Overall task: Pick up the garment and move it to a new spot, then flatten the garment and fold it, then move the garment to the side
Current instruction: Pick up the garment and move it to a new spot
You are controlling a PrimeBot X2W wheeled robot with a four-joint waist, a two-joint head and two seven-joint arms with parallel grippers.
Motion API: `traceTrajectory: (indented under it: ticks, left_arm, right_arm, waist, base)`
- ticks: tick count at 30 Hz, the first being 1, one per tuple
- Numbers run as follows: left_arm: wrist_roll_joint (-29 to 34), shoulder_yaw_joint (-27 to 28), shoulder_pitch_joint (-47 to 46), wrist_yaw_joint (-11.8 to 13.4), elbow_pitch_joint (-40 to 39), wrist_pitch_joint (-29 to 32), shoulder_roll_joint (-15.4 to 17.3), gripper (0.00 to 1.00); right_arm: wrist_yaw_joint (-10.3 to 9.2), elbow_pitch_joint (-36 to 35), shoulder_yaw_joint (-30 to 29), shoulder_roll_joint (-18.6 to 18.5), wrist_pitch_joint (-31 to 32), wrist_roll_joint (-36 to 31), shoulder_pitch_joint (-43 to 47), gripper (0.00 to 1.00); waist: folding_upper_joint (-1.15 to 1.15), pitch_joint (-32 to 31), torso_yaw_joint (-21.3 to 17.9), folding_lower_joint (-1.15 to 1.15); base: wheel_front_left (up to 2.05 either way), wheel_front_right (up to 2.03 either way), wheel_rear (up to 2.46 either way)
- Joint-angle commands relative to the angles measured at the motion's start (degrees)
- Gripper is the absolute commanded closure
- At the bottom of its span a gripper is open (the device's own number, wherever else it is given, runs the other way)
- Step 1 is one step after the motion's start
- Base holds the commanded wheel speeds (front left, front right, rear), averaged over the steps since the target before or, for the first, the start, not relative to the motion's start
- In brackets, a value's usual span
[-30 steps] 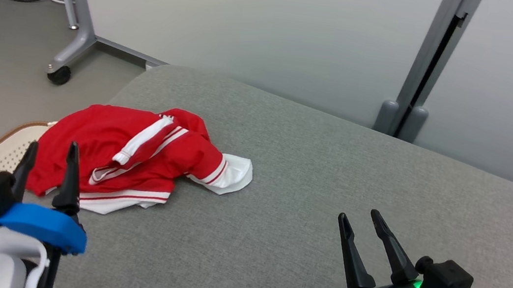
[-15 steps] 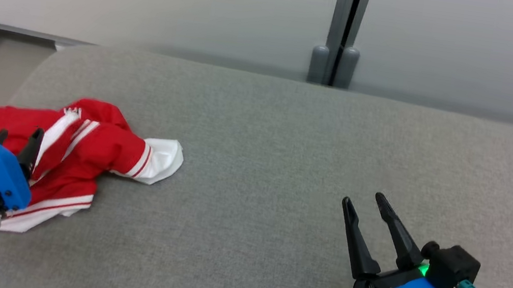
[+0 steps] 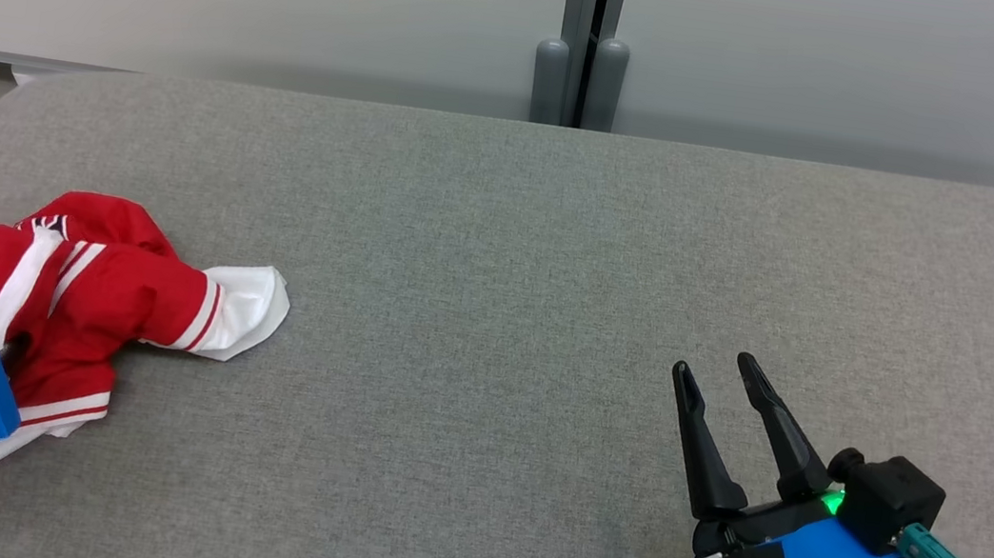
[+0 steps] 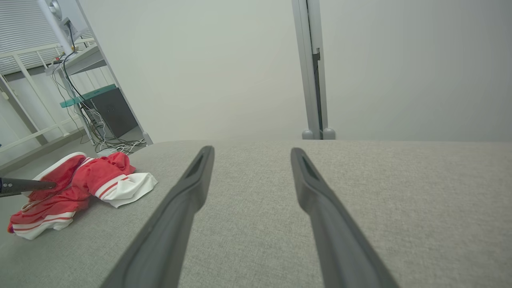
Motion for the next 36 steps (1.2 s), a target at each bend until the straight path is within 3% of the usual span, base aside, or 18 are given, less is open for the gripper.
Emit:
traceTrajectory:
  ticks: [1, 13, 17, 22, 28, 36]
  left_arm:
    - [-0.5, -1.3, -0.5, -0.1, 0.3, -0.3, 0.5, 1.0]
    - [-0.4, -11.0, -3.6, -0.1, -6.5, -3.2, 5.8, 1.0]
    - [0.8, -14.8, -7.4, -0.1, -13.5, -2.7, 8.6, 1.0]
    - [1.5, -17.6, -11.1, -0.1, -20.3, -1.4, 9.3, 1.0]
    - [0.6, -20.9, -16.6, -0.1, -30.2, 0.7, 6.4, 1.0]
    - [-6.7, -22.1, -20.3, 0.6, -39.4, 0.8, -2.8, 1.0]
  right_arm:
    - [0.01, 0.1, -0.4, 0.0, -0.3, 0.5, -0.1, 0.0]
    - [0.01, 1.1, -0.8, 1.8, -0.3, 0.8, 2.0, 0.0]
    - [0.01, 1.0, -0.9, 2.5, -0.3, 0.9, 2.5, 0.0]
    - [0.01, 0.9, -1.3, 2.8, -0.3, 0.9, 3.0, 0.0]
    - [0.01, 0.8, -1.9, 3.1, -0.3, 0.9, 3.1, 0.0]
    - [0.01, 0.5, -4.0, 2.9, -0.3, 0.9, 3.7, 0.0]
  waist:
    - [-0.01, -0.4, 0.2, -0.01]
    - [-0.01, -7.1, 1.3, -0.01]
    - [-0.01, -9.0, 0.2, -0.01]
    - [-0.01, -9.8, -1.5, -0.01]
    - [-0.01, -10.4, -5.5, -0.01]
    - [-0.01, -10.1, -10.7, -0.01]
  base:
    - [0.0, 0.0, 0.0]
    - [0.0, 0.0, 0.0]
    - [0.0, 0.0, 0.0]
    - [0.0, 0.0, 0.0]
    - [0.0, 0.0, 0.0]
    - [0.0, 0.0, 0.0]
